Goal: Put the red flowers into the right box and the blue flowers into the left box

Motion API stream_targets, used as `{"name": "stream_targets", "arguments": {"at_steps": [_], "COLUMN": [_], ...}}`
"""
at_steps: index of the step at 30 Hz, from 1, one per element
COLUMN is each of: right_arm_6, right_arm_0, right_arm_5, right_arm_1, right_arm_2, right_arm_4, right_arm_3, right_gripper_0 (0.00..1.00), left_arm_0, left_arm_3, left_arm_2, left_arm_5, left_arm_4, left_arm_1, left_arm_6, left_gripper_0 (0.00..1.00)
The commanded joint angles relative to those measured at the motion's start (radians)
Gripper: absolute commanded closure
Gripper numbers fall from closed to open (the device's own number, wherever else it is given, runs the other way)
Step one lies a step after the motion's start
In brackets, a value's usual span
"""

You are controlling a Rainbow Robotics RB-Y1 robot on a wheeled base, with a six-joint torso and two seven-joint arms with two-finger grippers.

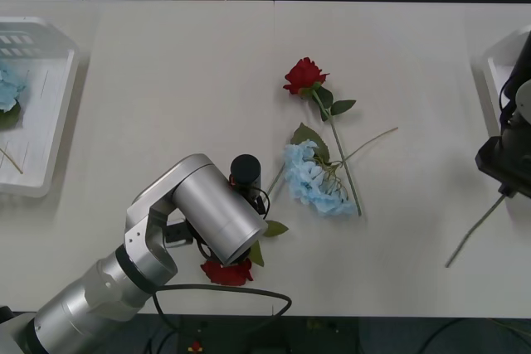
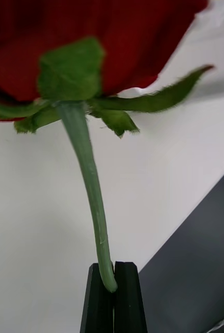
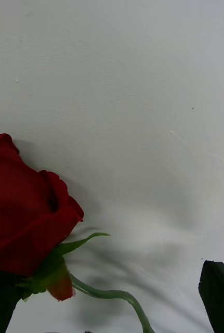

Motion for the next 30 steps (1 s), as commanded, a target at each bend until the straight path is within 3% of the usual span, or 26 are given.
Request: {"name": "stream_targets", "arguments": {"at_steps": [1, 6, 16, 21, 30], "right_arm_6": [0.368, 0.816, 1.408, 1.563, 1.542], "right_arm_0": [-0.011, -0.094, -0.218, -0.229, -0.244], "right_arm_5": [-0.028, -0.132, -0.456, -0.568, -0.766], "right_arm_1": [-0.057, -0.065, -0.068, -0.018, 0.098], "right_arm_2": [-0.163, -0.259, -0.258, -0.256, -0.258], "right_arm_4": [0.056, 0.091, 0.208, 0.289, 0.436], "right_arm_3": [0.095, 0.307, 0.643, 0.722, 0.91], "right_gripper_0": [1.0, 1.0, 1.0, 1.0, 1.0], "left_arm_0": [0.046, 0.031, -0.054, -0.052, -0.04], "left_arm_3": [0.081, 0.084, 0.017, 0.014, 0.015], "left_arm_2": [0.014, 0.014, 0.098, 0.111, 0.088], "left_arm_5": [-0.033, -0.026, 0.071, 0.065, 0.007], "left_arm_4": [0.02, 0.028, 0.152, 0.164, 0.152], "left_arm_1": [0.031, 0.01, -0.01, -0.024, -0.039], "left_arm_6": [-0.041, -0.046, -0.032, -0.033, -0.038], "left_gripper_0": [0.0, 0.0, 0.0, 0.0, 0.0]}}
